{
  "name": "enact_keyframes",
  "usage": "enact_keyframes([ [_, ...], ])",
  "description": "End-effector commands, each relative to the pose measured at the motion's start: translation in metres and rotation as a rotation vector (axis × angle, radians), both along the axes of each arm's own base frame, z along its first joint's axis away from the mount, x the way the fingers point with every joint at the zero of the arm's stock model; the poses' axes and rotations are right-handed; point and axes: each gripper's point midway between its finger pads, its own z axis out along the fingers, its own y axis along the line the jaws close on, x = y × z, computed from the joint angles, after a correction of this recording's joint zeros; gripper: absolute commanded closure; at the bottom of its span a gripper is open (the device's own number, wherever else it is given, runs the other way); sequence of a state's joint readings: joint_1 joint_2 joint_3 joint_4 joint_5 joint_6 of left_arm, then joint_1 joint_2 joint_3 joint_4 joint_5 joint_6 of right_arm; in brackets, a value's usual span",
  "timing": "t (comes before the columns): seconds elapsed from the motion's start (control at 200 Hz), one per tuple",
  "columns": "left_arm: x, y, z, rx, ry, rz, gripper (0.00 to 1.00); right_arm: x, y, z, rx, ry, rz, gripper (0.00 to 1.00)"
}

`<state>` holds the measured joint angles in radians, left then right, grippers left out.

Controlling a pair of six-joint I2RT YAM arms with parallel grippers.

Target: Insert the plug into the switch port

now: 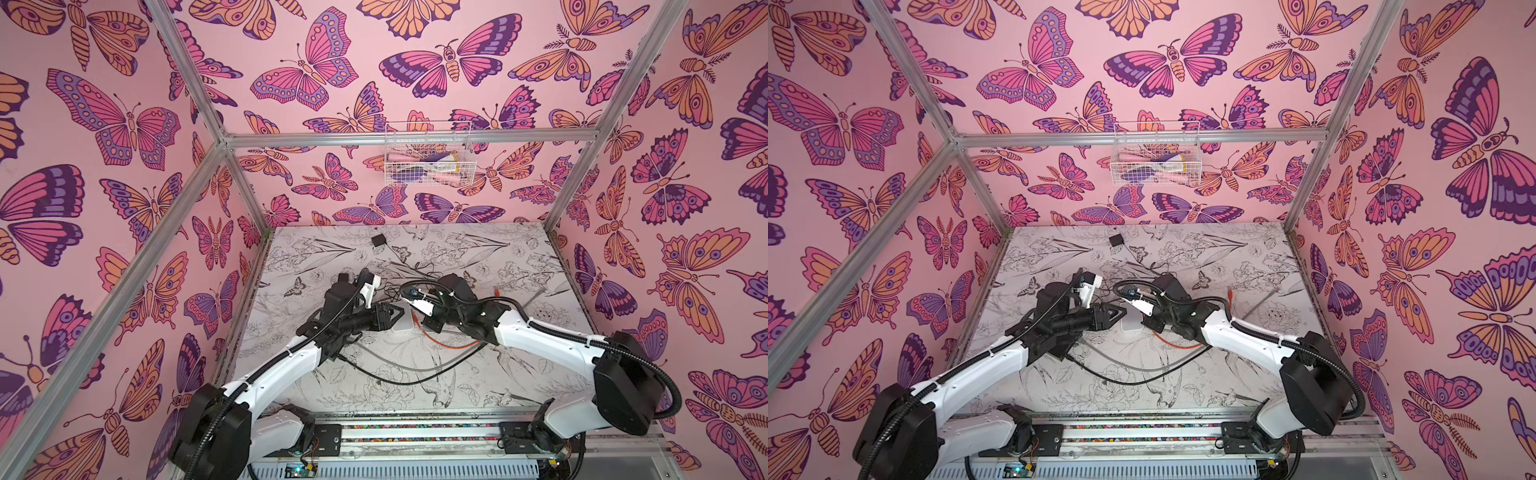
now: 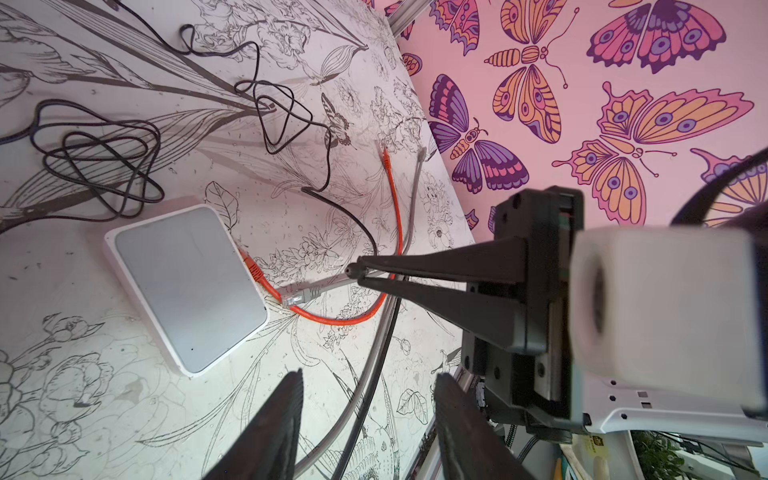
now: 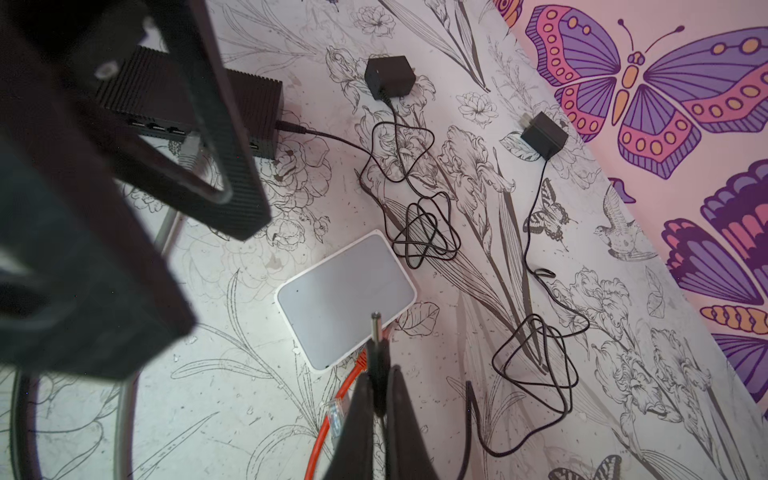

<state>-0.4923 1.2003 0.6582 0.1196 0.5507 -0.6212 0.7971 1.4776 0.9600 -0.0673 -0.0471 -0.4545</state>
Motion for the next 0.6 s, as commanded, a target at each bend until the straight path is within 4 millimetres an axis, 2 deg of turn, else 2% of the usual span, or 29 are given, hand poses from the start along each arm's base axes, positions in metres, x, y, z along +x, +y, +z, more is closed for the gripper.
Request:
enact_keyframes([
  [0.0,0.004,-0.008,0.011,-0.019,-0.036,-0.021,0.5,-0.008,0.007,0.011,0.015,-0.043,0.061,1.0],
  [0.321,0.007,-0.01,0.003,-0.009,-0.026,-0.021,0.53,-0.022,0.016,0.012,0.01,-0.054,0.105,1.0],
  [0.596,0.01,-0.011,0.001,-0.013,-0.026,-0.016,0.68,-0.031,0.02,0.013,0.008,-0.054,0.133,1.0],
])
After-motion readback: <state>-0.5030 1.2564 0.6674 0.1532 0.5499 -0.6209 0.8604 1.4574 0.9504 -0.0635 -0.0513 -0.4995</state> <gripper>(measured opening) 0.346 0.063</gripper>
